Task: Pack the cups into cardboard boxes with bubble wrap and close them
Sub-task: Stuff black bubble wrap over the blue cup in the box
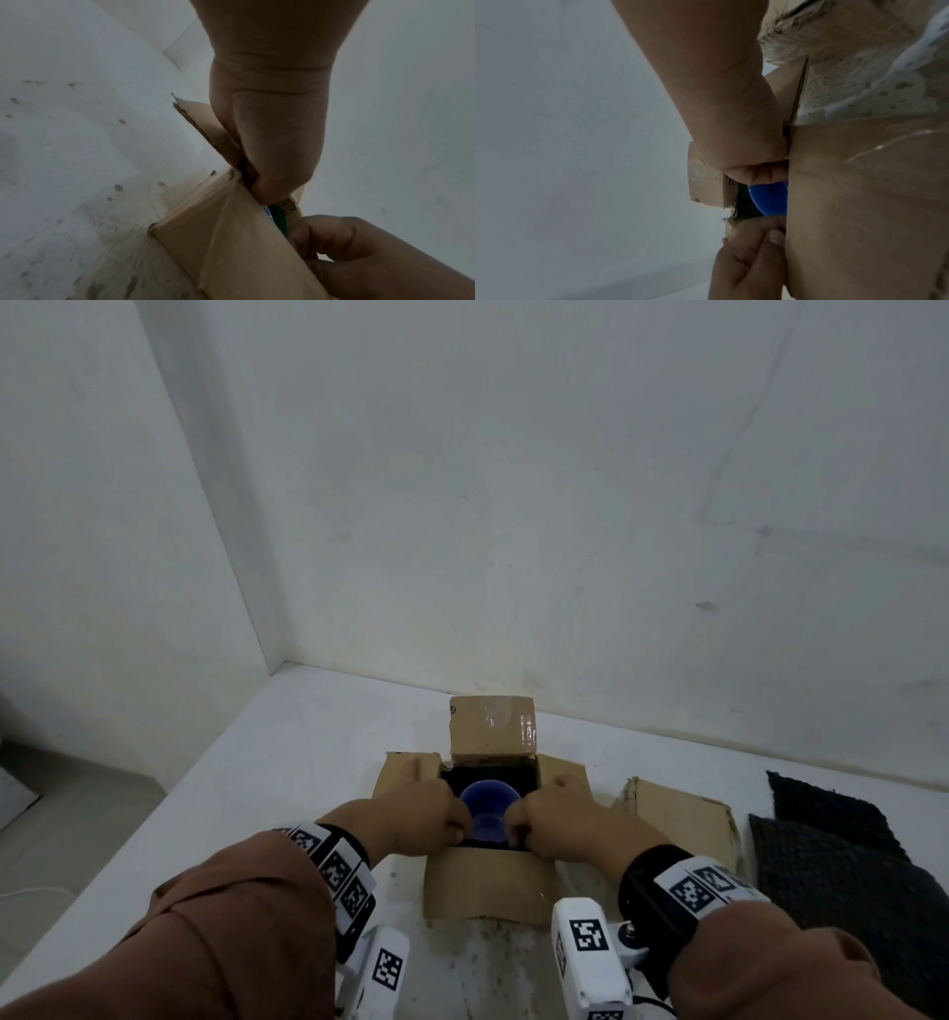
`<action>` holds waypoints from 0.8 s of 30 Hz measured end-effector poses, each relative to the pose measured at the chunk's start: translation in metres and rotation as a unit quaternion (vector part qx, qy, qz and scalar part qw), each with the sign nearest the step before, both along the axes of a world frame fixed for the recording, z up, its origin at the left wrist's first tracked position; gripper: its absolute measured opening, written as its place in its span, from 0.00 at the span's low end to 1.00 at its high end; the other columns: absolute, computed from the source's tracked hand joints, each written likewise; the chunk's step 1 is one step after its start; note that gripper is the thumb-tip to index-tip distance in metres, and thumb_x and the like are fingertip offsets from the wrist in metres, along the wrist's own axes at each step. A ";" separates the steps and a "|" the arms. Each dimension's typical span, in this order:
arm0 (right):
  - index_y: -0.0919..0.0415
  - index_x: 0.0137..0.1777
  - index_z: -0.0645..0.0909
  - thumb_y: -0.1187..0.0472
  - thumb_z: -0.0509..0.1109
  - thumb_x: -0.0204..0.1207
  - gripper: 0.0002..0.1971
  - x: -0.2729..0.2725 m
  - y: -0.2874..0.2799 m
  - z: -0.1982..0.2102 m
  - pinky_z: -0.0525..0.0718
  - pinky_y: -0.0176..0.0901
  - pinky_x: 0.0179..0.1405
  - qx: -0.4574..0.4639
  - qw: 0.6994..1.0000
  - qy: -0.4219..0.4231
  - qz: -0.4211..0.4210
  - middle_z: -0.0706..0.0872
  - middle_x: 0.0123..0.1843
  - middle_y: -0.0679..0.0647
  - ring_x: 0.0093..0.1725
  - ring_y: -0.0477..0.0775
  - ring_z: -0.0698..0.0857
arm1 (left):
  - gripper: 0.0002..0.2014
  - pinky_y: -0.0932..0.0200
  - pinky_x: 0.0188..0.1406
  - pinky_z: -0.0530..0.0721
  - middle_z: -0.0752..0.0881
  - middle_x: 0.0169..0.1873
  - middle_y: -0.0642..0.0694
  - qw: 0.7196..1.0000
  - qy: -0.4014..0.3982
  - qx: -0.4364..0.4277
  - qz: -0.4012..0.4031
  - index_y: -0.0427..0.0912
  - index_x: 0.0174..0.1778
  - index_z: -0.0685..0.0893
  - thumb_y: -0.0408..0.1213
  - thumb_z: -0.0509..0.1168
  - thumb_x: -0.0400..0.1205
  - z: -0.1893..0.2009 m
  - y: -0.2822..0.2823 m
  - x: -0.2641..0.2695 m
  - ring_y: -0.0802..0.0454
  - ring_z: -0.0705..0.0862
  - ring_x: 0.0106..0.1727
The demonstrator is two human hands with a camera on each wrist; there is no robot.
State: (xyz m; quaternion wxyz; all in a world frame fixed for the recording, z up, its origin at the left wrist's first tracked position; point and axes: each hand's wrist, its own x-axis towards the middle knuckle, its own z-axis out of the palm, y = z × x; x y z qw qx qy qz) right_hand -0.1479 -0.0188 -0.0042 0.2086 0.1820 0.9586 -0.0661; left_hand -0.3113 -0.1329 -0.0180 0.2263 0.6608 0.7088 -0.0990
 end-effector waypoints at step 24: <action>0.62 0.55 0.87 0.70 0.61 0.76 0.15 0.145 0.037 0.026 0.73 0.39 0.62 -0.044 0.891 0.320 -0.319 0.86 0.60 0.59 0.62 0.58 0.82 | 0.15 0.62 0.57 0.73 0.82 0.63 0.44 0.955 -0.247 0.143 0.083 0.43 0.62 0.84 0.34 0.55 0.85 0.037 0.075 0.140 0.47 0.79 0.64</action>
